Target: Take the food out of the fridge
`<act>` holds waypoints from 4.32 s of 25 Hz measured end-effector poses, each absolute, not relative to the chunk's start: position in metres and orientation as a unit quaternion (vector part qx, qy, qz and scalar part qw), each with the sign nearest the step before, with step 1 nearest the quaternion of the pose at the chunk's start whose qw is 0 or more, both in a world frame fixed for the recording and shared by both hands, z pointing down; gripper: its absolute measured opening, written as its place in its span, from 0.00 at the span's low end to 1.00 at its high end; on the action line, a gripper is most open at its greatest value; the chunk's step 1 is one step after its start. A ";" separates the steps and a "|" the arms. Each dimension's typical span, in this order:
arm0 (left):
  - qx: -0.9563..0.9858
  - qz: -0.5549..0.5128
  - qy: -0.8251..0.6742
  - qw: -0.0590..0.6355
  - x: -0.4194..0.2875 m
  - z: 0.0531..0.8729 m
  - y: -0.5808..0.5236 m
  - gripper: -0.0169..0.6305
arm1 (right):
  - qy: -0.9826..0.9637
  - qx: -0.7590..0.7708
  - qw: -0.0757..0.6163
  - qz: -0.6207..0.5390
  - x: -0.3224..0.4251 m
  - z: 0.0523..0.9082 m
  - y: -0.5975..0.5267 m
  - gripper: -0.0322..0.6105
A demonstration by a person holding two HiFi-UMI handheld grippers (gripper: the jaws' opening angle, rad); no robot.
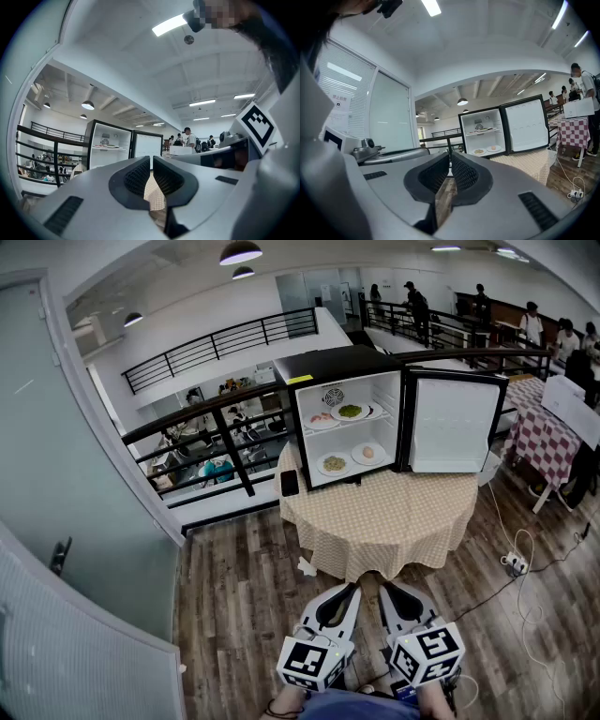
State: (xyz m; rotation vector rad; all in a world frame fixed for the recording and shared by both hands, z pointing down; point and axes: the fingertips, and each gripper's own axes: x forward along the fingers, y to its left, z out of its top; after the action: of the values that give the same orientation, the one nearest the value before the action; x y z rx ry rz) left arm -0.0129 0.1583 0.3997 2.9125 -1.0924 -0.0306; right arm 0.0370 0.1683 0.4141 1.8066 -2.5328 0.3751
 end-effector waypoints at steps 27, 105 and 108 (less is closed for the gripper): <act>0.936 0.012 -0.349 0.046 0.008 0.415 0.138 0.06 | -0.792 0.593 -0.026 0.143 0.075 0.425 0.152 0.10; 0.941 0.019 -0.326 0.089 0.066 0.427 -0.310 0.06 | -0.763 0.591 -0.058 0.255 0.140 0.437 -0.314 0.10; 0.939 0.017 -0.333 0.088 0.074 0.425 -0.319 0.06 | -0.764 0.580 -0.078 0.272 0.152 0.434 -0.332 0.10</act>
State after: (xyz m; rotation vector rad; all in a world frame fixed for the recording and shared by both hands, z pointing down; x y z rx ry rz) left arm 0.0742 -0.3190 0.4253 2.7936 -0.9923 0.0498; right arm 0.1519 -0.3319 0.4343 1.9191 -2.5274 0.8992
